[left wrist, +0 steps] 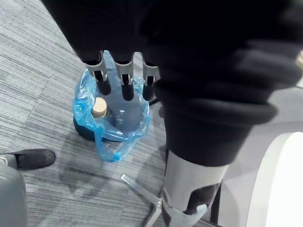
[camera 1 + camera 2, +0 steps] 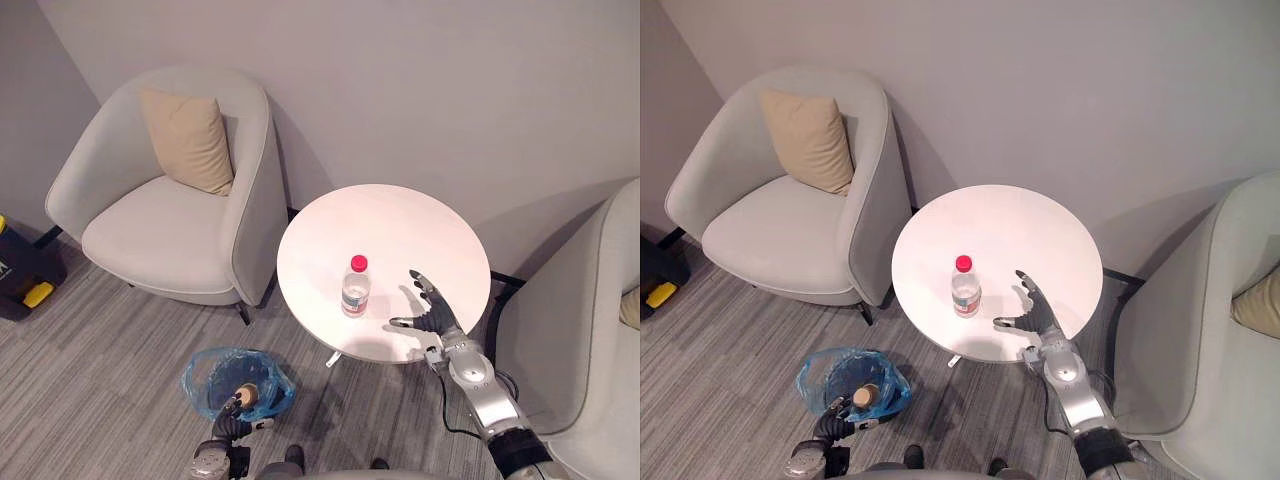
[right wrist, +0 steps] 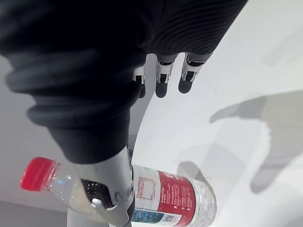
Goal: Gather rubbish on tea table into small bin, then transfer packed bag to large trash can.
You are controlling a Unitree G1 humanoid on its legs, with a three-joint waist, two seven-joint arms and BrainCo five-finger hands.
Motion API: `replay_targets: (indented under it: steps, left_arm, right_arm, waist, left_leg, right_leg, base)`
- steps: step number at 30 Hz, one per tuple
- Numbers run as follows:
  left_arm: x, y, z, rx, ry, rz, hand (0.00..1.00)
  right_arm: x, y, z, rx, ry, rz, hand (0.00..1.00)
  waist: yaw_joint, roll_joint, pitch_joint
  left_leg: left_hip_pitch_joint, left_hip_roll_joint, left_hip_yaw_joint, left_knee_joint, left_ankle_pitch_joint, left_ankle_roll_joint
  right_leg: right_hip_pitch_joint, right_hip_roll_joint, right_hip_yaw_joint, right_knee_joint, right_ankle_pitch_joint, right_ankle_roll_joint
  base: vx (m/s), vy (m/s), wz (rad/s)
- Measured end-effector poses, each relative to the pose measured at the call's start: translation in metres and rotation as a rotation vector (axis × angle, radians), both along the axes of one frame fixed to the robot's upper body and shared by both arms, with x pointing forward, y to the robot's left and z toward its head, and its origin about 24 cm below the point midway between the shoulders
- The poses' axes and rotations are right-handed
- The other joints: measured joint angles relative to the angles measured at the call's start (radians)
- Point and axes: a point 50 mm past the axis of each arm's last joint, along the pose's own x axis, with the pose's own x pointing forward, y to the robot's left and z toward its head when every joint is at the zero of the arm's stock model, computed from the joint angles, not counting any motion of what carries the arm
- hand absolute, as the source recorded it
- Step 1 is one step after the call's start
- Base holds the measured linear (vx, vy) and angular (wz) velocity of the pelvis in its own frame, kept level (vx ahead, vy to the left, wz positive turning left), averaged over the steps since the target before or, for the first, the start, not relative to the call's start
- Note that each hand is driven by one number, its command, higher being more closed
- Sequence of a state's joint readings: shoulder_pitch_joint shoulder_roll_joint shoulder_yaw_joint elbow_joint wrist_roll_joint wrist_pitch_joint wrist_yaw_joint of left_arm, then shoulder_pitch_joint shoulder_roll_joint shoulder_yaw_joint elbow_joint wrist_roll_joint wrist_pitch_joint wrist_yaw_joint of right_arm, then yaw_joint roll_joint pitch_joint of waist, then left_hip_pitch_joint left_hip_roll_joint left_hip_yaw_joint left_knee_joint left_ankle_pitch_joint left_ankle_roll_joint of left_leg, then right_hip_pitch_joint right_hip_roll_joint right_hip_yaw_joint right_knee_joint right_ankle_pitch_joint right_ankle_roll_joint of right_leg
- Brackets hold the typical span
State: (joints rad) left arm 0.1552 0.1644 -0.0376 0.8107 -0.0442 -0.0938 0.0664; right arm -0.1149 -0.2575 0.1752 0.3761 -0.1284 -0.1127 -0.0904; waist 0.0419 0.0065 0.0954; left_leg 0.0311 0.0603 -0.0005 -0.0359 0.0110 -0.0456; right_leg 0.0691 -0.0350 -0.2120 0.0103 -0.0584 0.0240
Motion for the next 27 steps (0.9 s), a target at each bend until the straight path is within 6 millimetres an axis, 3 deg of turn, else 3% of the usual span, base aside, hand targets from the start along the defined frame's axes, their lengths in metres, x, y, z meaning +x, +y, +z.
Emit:
replay_targets:
  steps: [6,12,20,26,27]
  left_arm:
    - [-0.005,-0.002,-0.002,-0.007,0.011,0.004,0.0]
    - [-0.004,-0.003,0.0,-0.01,-0.001,0.005,0.0]
    - [0.002,-0.006,0.004,-0.016,-0.034,0.002,0.0]
    - [0.006,-0.011,0.005,-0.03,-0.058,0.001,0.0]
    - [0.006,-0.011,0.006,-0.03,-0.059,0.0,0.0]
  right_arm:
    - [0.012,0.004,0.004,0.005,-0.018,-0.017,0.0]
    - [0.029,0.007,0.012,0.009,-0.035,-0.023,0.0]
    - [0.04,0.016,0.016,0.03,-0.034,-0.016,0.0]
    - [0.056,0.019,0.03,0.039,-0.08,-0.042,0.0]
    - [0.058,0.019,0.031,0.043,-0.079,-0.045,1.0]
  waist:
    - [0.029,0.005,0.013]
    - [0.032,0.015,0.061]
    - [0.055,0.023,0.088]
    - [0.061,0.037,0.117]
    - [0.061,0.038,0.12]
  left_leg:
    - [-0.022,-0.005,-0.024,0.0,0.007,0.002]
    - [-0.039,-0.007,-0.06,-0.045,0.051,0.0]
    - [-0.06,-0.009,-0.076,-0.054,0.061,-0.003]
    - [-0.086,-0.01,-0.092,-0.053,0.069,-0.006]
    - [-0.088,-0.01,-0.093,-0.052,0.07,-0.006]
  right_leg:
    - [-0.005,-0.002,-0.021,-0.016,0.015,-0.001]
    - [-0.026,-0.002,-0.053,-0.019,0.024,0.002]
    - [-0.042,-0.003,-0.071,-0.02,0.025,0.002]
    - [-0.058,-0.003,-0.088,-0.02,0.025,0.002]
    - [-0.059,-0.003,-0.089,-0.02,0.025,0.002]
  base:
    - [-0.04,0.007,0.1]
    - [-0.07,0.001,0.16]
    - [-0.02,-0.001,0.07]
    - [-0.02,-0.003,0.09]
    - [-0.03,0.002,0.03]
